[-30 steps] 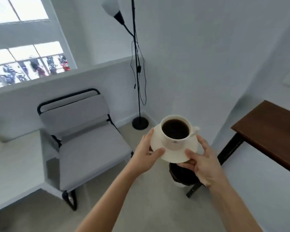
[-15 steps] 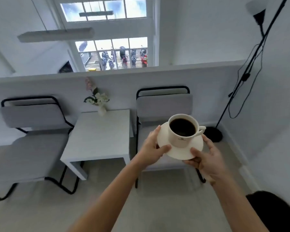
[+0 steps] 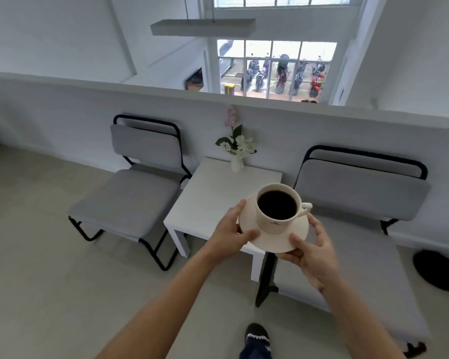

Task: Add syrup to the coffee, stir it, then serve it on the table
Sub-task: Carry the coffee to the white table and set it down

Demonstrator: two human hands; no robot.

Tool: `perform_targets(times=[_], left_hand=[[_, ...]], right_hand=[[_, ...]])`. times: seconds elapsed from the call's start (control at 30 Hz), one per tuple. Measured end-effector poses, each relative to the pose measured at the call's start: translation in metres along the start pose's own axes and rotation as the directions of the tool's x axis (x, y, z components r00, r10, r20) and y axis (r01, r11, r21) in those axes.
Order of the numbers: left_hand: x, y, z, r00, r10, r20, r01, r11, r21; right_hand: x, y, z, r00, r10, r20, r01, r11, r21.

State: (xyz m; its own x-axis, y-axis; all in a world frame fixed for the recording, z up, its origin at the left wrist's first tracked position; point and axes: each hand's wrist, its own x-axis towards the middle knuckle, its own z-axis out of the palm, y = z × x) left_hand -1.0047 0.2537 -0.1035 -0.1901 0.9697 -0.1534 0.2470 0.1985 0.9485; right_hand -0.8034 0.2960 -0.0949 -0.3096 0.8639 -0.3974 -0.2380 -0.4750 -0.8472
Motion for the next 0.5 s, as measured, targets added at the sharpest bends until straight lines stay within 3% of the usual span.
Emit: perform_targets(times=[0.2,0.5], left_hand=[[0.059,-0.029,-0.046,0.991,-0.084,-0.101,0.077,0.994,-0.075],[0.144,-0.088,-0.117,0.986,-0.149,-0.080,0.140,0.985,-0.100]], right_hand=[[0.089,0.001,0.044,0.993,0.063,0.104,-0.056,0.996,-0.076],[0.194,0.035,0.107,0.988,0.155,0.021,-0.150,0.977,-0.152]])
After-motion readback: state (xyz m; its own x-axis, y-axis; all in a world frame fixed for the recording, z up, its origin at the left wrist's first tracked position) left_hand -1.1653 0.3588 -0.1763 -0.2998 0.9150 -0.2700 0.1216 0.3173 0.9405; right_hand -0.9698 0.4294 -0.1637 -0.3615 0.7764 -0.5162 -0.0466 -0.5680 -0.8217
